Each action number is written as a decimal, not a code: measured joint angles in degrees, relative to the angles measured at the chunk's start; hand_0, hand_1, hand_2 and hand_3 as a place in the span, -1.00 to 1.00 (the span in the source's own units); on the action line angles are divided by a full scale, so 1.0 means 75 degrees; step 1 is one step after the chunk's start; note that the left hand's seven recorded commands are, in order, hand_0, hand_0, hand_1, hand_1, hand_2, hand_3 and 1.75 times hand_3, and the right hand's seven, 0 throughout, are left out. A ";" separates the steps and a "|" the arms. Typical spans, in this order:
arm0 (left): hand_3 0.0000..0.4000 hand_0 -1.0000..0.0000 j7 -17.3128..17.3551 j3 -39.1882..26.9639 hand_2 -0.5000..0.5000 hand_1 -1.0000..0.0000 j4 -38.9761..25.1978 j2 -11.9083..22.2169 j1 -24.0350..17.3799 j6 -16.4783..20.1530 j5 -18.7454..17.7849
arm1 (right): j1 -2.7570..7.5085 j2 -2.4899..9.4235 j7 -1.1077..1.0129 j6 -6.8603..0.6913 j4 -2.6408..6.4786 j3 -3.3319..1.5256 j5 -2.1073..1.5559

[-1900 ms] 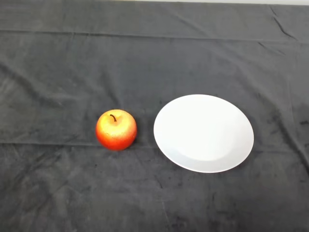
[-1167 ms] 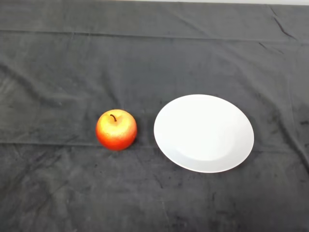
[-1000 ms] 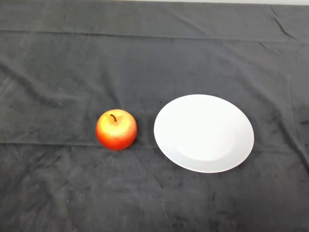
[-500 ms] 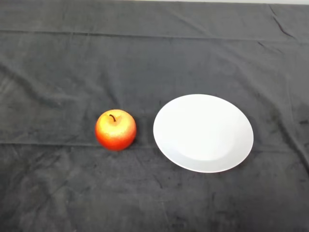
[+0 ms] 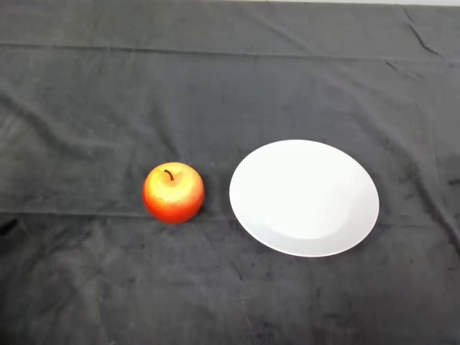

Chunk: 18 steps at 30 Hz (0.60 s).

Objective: Move the apple to the plate

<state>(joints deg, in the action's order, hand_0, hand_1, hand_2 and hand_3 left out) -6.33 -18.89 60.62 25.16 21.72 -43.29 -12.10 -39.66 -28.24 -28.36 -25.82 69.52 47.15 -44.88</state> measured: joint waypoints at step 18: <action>-1.00 1.00 -0.0157 0.1046 0.00 1.00 -0.0939 -0.0514 0.0000 0.0100 0.1022 | 0.0000 0.0000 0.0000 0.0000 0.0000 0.0000 0.0000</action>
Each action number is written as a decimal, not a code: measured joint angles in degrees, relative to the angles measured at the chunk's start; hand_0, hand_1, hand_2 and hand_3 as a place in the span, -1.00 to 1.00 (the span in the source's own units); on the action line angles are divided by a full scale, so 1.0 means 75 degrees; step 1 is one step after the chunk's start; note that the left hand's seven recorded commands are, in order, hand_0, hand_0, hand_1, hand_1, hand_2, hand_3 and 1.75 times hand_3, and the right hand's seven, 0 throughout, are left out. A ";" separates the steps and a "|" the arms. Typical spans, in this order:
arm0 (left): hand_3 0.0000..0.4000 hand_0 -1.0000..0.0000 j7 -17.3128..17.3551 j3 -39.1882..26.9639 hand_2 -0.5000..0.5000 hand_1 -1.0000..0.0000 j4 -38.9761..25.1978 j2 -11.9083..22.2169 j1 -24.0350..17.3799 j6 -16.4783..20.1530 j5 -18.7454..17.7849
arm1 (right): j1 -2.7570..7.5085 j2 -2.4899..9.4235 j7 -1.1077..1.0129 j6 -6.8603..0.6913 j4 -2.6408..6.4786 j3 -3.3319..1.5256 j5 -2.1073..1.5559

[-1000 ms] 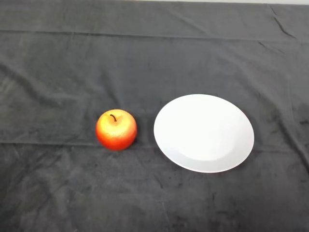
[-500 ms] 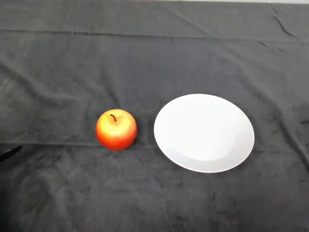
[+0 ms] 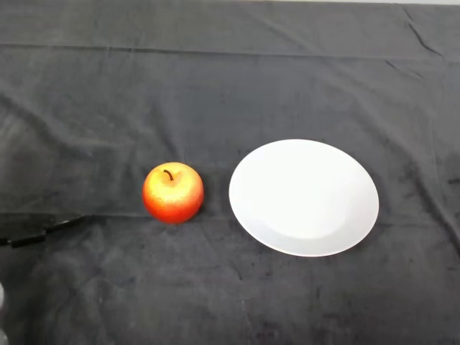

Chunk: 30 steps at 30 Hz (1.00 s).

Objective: Move the apple to the plate

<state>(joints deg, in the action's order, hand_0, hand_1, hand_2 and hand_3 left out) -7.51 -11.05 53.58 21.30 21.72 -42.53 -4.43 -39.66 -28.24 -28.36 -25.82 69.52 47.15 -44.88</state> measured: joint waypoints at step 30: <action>-1.00 1.00 -0.0751 0.2219 0.00 1.00 -0.0239 -0.0889 0.0813 0.0767 0.0621 | 0.0000 0.0000 0.0001 0.0000 0.0000 -0.0001 0.0000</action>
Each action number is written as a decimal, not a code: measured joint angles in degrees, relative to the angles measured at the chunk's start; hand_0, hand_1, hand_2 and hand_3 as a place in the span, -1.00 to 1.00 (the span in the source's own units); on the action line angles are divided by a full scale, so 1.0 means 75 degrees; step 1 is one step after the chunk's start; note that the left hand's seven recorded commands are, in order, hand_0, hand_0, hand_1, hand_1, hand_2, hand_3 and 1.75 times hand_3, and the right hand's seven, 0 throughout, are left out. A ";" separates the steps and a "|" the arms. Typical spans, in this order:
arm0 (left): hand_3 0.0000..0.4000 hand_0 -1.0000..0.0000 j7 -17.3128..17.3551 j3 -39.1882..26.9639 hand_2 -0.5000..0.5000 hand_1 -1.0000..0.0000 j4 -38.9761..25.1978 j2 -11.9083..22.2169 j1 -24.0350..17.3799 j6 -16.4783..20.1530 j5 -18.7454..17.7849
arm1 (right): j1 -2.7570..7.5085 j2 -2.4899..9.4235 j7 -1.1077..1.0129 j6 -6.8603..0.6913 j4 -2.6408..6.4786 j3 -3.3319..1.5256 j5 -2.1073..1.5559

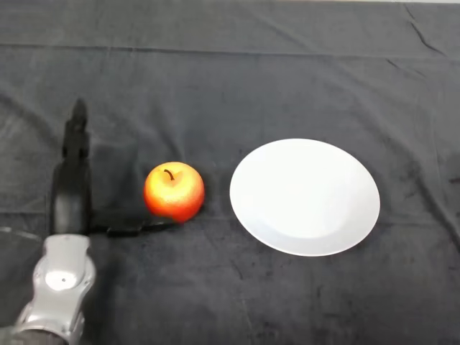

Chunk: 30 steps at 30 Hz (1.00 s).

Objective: Move the apple to the plate

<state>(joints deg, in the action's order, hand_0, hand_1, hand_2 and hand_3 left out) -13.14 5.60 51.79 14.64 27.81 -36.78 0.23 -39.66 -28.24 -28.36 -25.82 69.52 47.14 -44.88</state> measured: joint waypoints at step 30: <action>1.00 -1.00 -0.0132 0.1658 0.00 -1.00 0.1243 -0.0550 0.0966 0.0649 -0.0701 | 0.0000 0.0000 0.0000 0.0000 0.0000 0.0000 0.0000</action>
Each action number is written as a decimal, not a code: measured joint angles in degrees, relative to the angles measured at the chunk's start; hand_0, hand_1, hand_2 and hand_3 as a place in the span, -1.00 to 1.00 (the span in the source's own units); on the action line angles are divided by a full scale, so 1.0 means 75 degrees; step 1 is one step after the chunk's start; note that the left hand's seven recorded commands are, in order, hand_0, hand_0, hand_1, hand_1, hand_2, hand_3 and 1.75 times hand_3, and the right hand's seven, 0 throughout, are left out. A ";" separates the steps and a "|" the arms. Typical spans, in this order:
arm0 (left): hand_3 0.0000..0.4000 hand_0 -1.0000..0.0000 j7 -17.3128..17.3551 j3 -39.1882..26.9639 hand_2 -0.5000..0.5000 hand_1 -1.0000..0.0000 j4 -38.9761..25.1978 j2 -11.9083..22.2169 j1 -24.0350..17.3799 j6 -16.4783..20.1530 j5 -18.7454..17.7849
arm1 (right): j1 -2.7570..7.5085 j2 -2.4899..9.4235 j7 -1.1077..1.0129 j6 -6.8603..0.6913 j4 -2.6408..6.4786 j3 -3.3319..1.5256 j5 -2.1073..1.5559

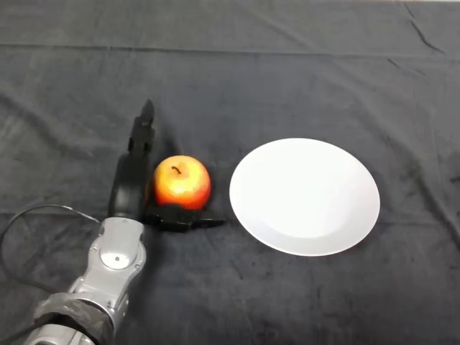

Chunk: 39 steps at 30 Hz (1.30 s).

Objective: Move the apple to the plate

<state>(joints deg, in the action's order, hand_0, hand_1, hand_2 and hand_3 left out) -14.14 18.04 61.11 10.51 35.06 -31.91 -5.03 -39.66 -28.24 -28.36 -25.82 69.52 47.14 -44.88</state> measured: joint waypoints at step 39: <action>1.00 -1.00 -0.1123 0.2025 0.00 -1.00 -0.3855 0.0311 -0.0057 0.1681 0.0719 | 0.0000 0.0000 0.0000 0.0000 0.0000 0.0000 0.0000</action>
<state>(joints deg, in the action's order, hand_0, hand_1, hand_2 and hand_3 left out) -22.56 33.22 32.20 12.84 34.63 -19.31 0.36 -39.66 -28.24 -28.35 -25.82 69.52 47.14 -44.88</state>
